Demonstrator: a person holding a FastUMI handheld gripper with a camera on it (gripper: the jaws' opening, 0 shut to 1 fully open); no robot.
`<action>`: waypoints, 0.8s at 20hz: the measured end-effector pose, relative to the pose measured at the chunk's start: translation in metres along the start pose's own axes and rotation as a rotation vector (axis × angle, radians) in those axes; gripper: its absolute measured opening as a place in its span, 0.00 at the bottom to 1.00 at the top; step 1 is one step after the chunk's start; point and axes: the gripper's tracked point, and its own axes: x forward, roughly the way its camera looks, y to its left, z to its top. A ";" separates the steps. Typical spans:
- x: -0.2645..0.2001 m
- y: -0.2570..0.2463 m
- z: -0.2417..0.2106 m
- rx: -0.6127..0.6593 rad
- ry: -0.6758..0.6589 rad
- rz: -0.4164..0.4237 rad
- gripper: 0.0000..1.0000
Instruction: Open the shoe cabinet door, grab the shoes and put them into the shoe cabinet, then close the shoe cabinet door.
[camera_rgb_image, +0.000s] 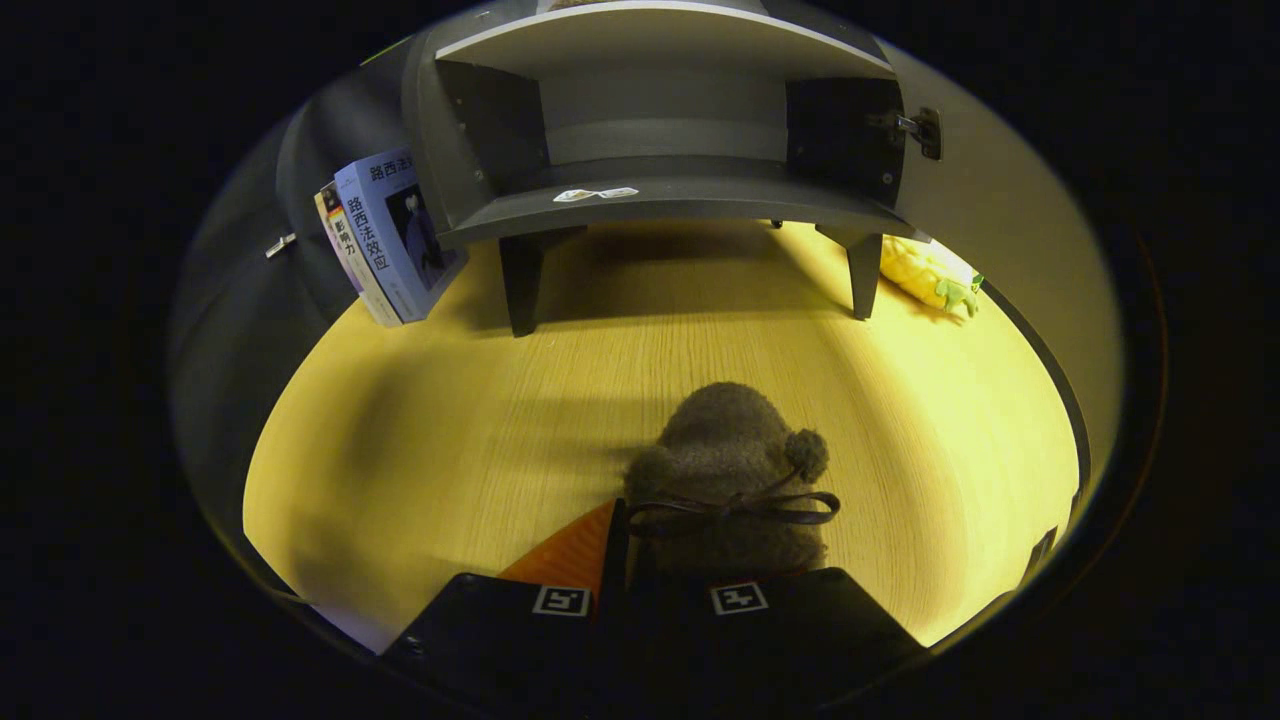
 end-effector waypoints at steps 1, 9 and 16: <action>-0.012 -0.001 0.009 0.008 0.001 0.002 0.29; -0.036 0.001 0.030 0.014 -0.037 0.026 0.10; -0.129 0.002 0.126 0.023 -0.213 0.047 0.10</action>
